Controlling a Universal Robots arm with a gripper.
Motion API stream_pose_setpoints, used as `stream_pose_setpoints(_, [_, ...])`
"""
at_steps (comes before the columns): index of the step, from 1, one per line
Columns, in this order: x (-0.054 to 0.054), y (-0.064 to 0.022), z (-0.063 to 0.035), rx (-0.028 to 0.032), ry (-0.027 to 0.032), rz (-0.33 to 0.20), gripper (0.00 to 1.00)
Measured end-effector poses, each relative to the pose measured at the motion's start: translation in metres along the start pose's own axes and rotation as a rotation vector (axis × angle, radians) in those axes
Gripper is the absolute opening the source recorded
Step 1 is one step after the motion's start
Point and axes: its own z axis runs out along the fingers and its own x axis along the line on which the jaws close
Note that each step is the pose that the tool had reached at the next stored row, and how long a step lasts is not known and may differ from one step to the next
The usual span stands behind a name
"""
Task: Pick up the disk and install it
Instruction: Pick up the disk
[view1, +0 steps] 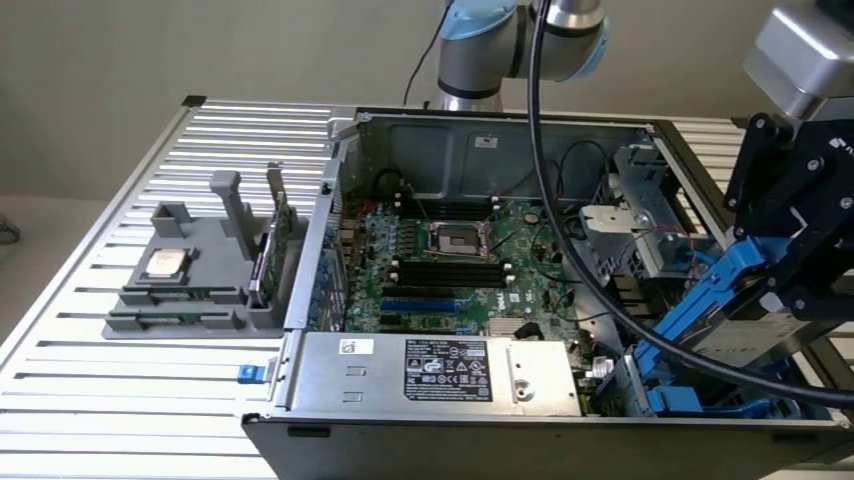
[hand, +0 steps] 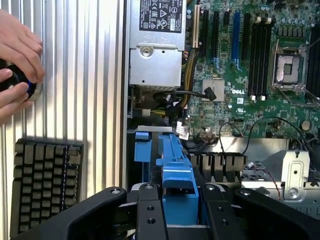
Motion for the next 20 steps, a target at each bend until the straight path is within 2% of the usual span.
stream_pose_setpoints(2, [0.0001, -0.0002, 0.0016, -0.0071, -0.0006, 0.000, 0.33])
stream_pose_setpoints(3, [0.0002, -0.0003, 0.0021, -0.0123, -0.0010, 0.000, 0.33])
stream_pose_setpoints(4, [0.0002, -0.0005, 0.0024, -0.0206, -0.0019, 0.001, 0.33])
stream_pose_setpoints(9, [0.0002, -0.0006, 0.0021, -0.0801, -0.0036, 0.005, 0.33])
stream_pose_setpoints(12, [0.0002, -0.0011, 0.0021, -0.1059, -0.0044, 0.007, 0.33])
stream_pose_setpoints(13, [0.0002, -0.0016, 0.0023, -0.1102, -0.0047, 0.007, 0.33])
stream_pose_setpoints(14, [0.0002, -0.0023, 0.0025, -0.1116, -0.0048, 0.008, 0.33])
stream_pose_setpoints(20, [0.0004, -0.0053, 0.0030, -0.1117, -0.0076, 0.007, 0.33])
